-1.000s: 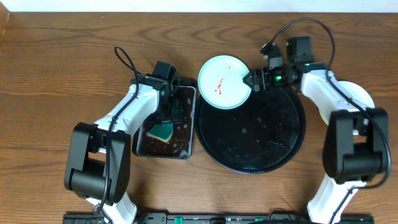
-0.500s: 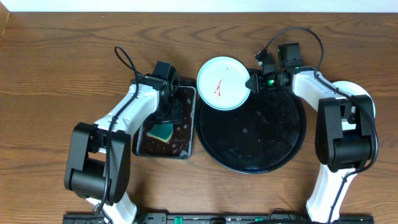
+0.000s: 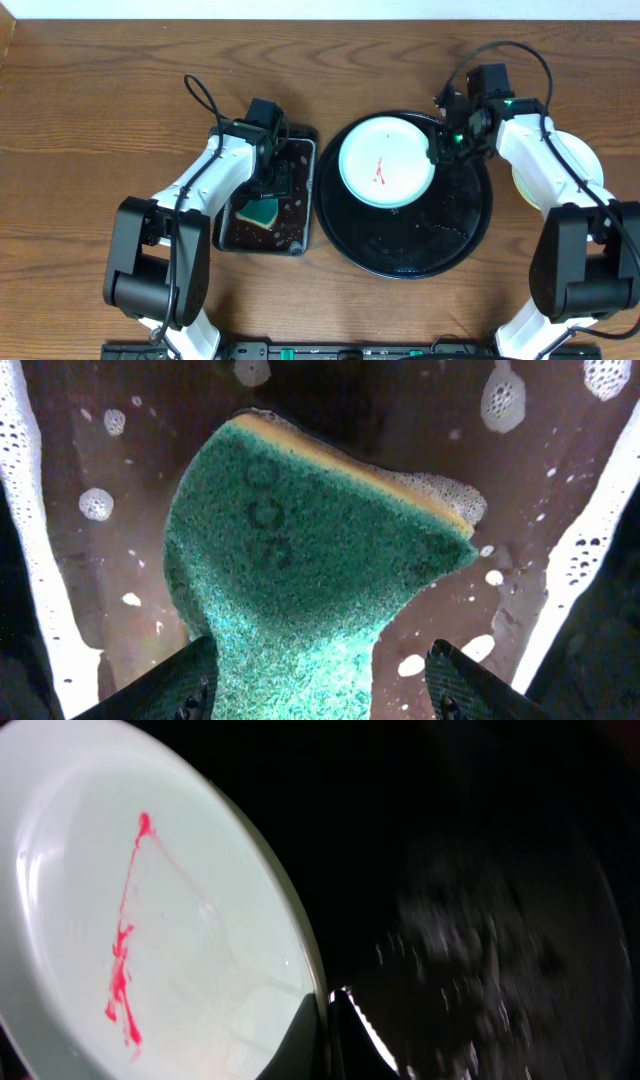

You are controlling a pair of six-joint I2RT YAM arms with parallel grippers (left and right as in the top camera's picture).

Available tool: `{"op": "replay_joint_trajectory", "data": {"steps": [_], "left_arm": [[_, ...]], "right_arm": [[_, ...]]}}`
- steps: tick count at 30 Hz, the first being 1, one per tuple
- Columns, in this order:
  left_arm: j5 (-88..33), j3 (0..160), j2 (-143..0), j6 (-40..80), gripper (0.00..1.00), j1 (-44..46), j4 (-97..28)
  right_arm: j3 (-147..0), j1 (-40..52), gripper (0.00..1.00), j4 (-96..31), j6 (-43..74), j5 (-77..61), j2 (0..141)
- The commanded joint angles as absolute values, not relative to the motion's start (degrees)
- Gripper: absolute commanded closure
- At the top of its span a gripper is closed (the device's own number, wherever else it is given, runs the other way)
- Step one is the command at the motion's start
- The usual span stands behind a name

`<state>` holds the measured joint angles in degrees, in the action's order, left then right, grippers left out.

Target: Clean dirty plates on tray and stack at the side

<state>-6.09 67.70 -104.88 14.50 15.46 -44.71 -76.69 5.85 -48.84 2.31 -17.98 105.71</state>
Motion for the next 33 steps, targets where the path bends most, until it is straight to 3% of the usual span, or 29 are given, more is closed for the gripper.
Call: {"op": "replay_joint_trajectory", "data": {"steps": [1, 7, 10, 13, 17, 18, 23, 26, 27, 28, 33], "left_arm": [[-6.6, 68.7, -104.0, 13.5, 0.33, 15.2, -45.3], [-6.2, 68.4, -104.0, 13.5, 0.33, 15.2, -46.1], [-5.5, 68.0, -104.0, 13.5, 0.48, 15.2, -46.5], [-5.3, 67.4, -104.1, 13.5, 0.56, 15.2, -47.5], [-5.3, 66.7, -104.1, 13.6, 0.81, 15.2, -47.5], [-5.4, 66.7, -104.1, 13.6, 0.93, 15.2, -47.5], [-5.4, 66.8, -104.1, 14.1, 0.93, 15.2, -47.3], [-5.4, 66.8, -104.1, 14.2, 0.89, 15.2, -47.1], [-5.4, 66.8, -104.1, 14.2, 0.58, 15.2, -47.2], [-5.3, 66.8, -104.1, 14.2, 0.38, 15.2, -47.3], [-5.4, 66.7, -104.1, 14.2, 0.34, 15.2, -47.3]], "right_arm": [[-76.5, 6.0, 0.99, -51.4, 2.1, -12.4, 106.2], [-72.1, 6.8, 0.99, -48.2, 2.1, -11.8, 106.8], [-70.4, 6.8, 0.99, -47.0, 2.1, -11.8, 106.8], [-69.8, 6.9, 0.99, -46.0, 2.1, -11.8, 106.8], [-69.7, 6.9, 0.99, -45.8, 2.1, -11.8, 106.8], [-69.7, 6.9, 0.99, -45.8, 2.1, -11.8, 106.8], [-69.7, 6.8, 0.99, -45.7, 2.1, -11.8, 106.8], [-69.7, 6.9, 0.99, -45.4, 2.1, -11.8, 106.8], [-69.7, 6.9, 0.99, -45.4, 2.1, -11.8, 106.8], [-69.7, 6.9, 0.99, -45.4, 2.1, -11.8, 106.8], [-69.7, 6.8, 0.99, -45.4, 2.1, -11.8, 106.8]]}}
